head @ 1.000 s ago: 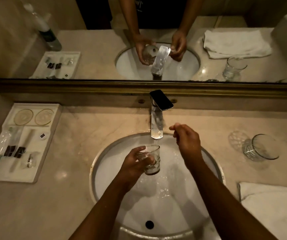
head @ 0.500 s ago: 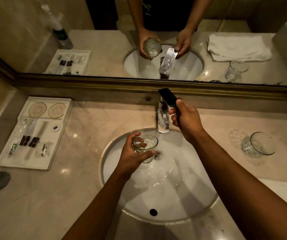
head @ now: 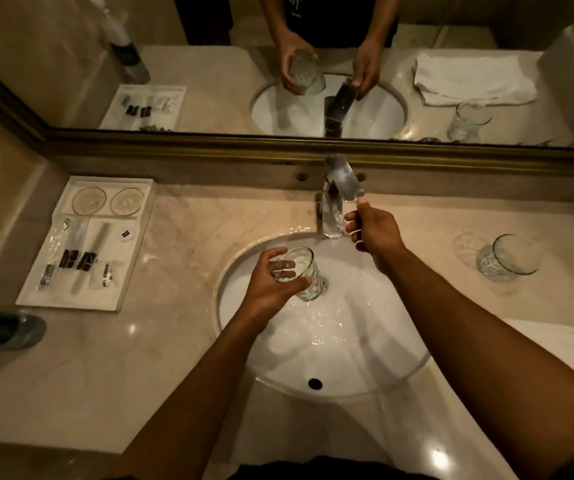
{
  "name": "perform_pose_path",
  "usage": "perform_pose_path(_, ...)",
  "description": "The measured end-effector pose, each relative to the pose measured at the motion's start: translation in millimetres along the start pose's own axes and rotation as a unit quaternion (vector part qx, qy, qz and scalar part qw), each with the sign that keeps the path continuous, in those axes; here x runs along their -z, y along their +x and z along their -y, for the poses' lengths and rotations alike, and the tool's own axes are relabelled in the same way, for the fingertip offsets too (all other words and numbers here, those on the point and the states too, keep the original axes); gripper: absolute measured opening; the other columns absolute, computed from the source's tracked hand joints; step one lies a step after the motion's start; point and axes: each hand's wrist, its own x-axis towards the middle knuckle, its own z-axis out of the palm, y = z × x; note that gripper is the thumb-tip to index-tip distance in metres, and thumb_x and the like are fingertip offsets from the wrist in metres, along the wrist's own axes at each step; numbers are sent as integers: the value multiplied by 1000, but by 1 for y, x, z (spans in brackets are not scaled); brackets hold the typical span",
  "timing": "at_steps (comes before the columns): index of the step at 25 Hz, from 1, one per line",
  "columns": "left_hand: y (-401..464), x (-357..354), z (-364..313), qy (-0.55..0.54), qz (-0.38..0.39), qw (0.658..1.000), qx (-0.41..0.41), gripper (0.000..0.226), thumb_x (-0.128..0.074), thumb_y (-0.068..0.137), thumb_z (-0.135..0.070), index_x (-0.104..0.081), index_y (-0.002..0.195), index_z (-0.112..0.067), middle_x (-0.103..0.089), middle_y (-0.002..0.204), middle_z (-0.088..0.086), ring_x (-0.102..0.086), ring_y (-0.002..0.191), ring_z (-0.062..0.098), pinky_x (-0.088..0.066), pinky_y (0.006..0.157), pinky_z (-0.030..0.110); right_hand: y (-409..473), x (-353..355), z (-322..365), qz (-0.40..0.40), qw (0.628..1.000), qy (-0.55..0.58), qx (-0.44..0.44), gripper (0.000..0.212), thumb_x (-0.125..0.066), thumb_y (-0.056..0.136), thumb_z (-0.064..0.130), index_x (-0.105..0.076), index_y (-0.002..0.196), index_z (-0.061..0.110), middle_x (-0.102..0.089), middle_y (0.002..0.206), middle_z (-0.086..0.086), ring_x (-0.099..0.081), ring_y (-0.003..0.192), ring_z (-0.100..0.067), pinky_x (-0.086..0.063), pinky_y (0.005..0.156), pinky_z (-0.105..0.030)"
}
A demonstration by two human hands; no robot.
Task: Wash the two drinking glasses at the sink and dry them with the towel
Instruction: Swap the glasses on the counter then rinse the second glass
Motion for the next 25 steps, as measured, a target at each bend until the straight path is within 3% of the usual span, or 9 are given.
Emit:
perform_pose_path(2, -12, 1, 0, -8, -5, 1000, 12, 60, -88, 77, -10, -56, 128, -16, -69, 118, 9, -70, 98, 17, -60, 75, 24, -24, -6, -25, 57, 998, -30, 8, 50, -34, 106, 45, -68, 103, 9, -70, 94, -12, -62, 83, -21, -51, 72, -35)
perform_pose_path(4, -26, -4, 10, -19, -6, 999, 38, 49, -87, 79, -15, -59, 120, -13, -71, 114, 12, -72, 96, 22, -63, 82, 34, -60, -10, -63, 126, 992, -11, -24, 39, -34, 107, 33, -65, 116, 12, -70, 112, -15, -65, 106, -28, -52, 90, -44)
perform_pose_path(8, -54, -12, 35, -75, -12, 994, 83, 42, -85, 80, -33, -69, 93, 4, -76, 97, 25, -74, 98, 42, -60, 91, 55, -116, -15, -113, 207, 978, 29, -26, 41, -57, 95, 24, -52, 135, 26, -65, 126, -2, -65, 114, -23, -53, 99, -48)
perform_pose_path(10, -64, -13, 40, -89, 7, 990, 108, 52, -83, 81, -40, -71, 92, 9, -77, 96, 25, -76, 96, 37, -60, 93, 53, -131, -15, -122, 198, 980, -30, 9, 63, -72, 87, 22, -44, 142, 29, -62, 129, 6, -64, 113, -14, -55, 97, -38)
perform_pose_path(12, -75, -20, 43, -75, 33, 990, 114, 39, -77, 88, -40, -78, 96, -1, -77, 104, 18, -75, 100, 31, -60, 95, 51, -141, -8, -128, 160, 983, -79, 32, 69, -79, 82, 31, -45, 142, 29, -63, 127, 10, -66, 106, -8, -56, 93, -30)
perform_pose_path(15, -81, -41, 41, 94, 25, 994, 47, 23, -72, 91, -48, -79, 91, -25, -63, 125, -5, -61, 119, 15, -53, 103, 43, -149, 16, -136, 111, 990, -80, 28, 65, -81, 80, 36, -51, 138, 30, -67, 120, 13, -68, 98, -5, -56, 89, -28)
perform_pose_path(18, -84, -53, 28, 156, 52, 986, -10, 17, -67, 97, -33, -74, 87, -21, -71, 103, -3, -67, 99, 16, -57, 85, 40, -152, 35, -136, 110, 991, -73, 30, 60, -83, 80, 31, -55, 133, 28, -68, 110, 12, -67, 86, 4, -50, 79, -16)
perform_pose_path(22, -94, -77, 20, 97, 115, 987, 60, 15, -61, 99, -10, -71, 93, -1, -75, 82, 15, -71, 76, 21, -61, 66, 35, -159, 58, -149, 92, 991, -92, 33, 59, -79, 82, 37, -53, 135, 27, -63, 107, 18, -63, 88, 8, -45, 73, -5)
perform_pose_path(25, -97, -106, 20, 63, 85, 990, 96, 15, -60, 98, -9, -69, 90, 0, -72, 78, 15, -69, 74, 24, -57, 65, 37, -157, 94, -166, 79, 982, -162, 51, 52, -63, 92, 49, -53, 136, 23, -60, 125, 6, -58, 112, -8, -47, 97, -23)
